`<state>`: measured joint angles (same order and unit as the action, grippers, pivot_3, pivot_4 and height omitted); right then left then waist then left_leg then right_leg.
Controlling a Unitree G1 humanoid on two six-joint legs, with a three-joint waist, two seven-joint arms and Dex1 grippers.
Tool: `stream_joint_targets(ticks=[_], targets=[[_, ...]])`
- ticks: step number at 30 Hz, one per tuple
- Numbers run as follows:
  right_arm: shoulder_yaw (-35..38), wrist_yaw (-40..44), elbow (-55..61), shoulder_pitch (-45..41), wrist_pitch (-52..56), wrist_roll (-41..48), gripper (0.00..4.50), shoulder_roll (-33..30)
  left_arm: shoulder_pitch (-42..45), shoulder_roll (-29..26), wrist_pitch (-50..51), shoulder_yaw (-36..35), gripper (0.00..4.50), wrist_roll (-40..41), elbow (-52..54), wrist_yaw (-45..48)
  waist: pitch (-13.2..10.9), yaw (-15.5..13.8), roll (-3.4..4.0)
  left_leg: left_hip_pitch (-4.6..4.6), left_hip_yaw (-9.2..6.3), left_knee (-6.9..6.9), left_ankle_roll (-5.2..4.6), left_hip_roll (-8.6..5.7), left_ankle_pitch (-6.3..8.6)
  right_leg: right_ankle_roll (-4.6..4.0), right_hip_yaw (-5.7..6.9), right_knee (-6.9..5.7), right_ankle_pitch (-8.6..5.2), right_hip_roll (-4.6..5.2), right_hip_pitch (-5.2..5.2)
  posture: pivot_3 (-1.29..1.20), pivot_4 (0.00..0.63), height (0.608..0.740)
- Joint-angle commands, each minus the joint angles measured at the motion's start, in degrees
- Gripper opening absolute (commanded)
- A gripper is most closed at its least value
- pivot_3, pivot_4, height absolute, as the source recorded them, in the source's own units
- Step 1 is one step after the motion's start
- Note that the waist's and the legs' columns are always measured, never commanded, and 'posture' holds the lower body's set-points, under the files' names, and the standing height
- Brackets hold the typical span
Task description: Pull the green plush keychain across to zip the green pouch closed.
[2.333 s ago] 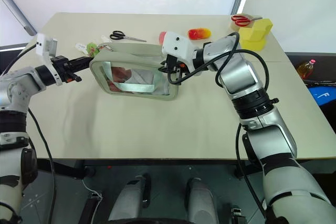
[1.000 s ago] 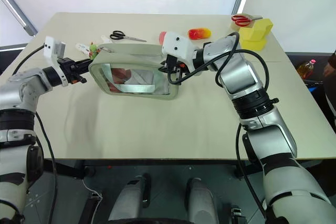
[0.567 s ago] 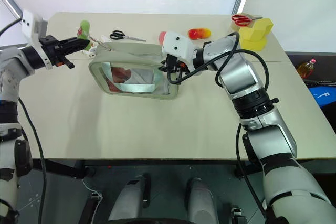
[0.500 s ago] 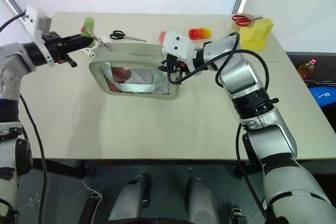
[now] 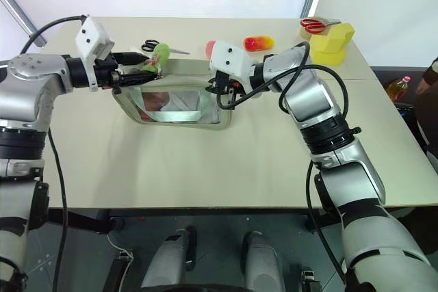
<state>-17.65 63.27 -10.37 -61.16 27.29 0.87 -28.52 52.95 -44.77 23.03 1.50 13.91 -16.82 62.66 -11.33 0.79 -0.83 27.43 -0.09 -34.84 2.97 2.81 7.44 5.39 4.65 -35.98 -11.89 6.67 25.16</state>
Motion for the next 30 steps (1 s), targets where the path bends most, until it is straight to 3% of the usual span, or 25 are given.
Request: stream_joint_targets(ticks=[1,10,19,22,28,30], targets=[[1.2,-0.75,1.41,-1.28,-0.44,0.09,0.0,-0.3,2.39,-2.76,-1.34,-0.11,4.06,-1.3,1.35,2.05,0.0,0.0,0.0,0.01,0.0,0.0,0.0,0.0,0.0,0.0,0.0,0.0,0.0,0.0,0.01,0.0,0.15,0.74],[1.09,-1.05,0.0,-1.76,-1.4,0.13,0.0,0.23,0.25,-10.12,0.34,-2.81,4.06,-1.66,4.23,3.65,-0.01,0.03,0.02,0.04,0.01,0.11,0.01,0.0,0.01,0.02,0.0,0.03,-0.01,0.0,0.08,0.0,0.15,0.74],[0.8,-0.9,-0.05,-2.14,-1.36,0.33,0.0,0.78,-10.0,-6.26,-1.3,-3.64,4.06,-3.11,3.47,-3.3,-0.01,0.0,0.01,0.02,0.02,0.07,0.09,0.02,0.06,-0.02,-0.01,0.0,0.0,0.0,0.07,0.0,0.15,0.74],[0.75,-0.77,0.18,-2.05,-1.16,0.31,0.0,0.69,-9.95,-4.88,-1.61,-4.16,3.18,-2.6,2.7,-4.3,-0.01,-0.01,0.01,0.03,0.02,0.06,0.05,0.02,0.03,-0.01,-0.01,0.0,0.0,-0.01,0.06,0.0,0.15,0.74],[0.81,-0.66,0.62,-1.74,-0.87,0.29,0.0,0.31,-8.65,-4.65,-1.59,-4.17,0.24,-1.98,1.81,-3.98,-0.01,-0.06,0.01,0.03,0.02,0.06,0.01,0.02,0.0,-0.01,-0.01,0.0,0.01,-0.01,0.06,0.0,0.15,0.74],[0.95,-0.49,0.96,-1.72,-0.31,0.65,0.0,0.36,-8.36,-4.92,-1.76,-3.74,0.05,-2.24,1.47,-3.55,-0.01,-0.05,0.02,0.03,0.03,0.06,0.01,0.02,0.0,-0.01,-0.01,0.0,0.01,-0.01,0.06,0.0,0.15,0.74]])
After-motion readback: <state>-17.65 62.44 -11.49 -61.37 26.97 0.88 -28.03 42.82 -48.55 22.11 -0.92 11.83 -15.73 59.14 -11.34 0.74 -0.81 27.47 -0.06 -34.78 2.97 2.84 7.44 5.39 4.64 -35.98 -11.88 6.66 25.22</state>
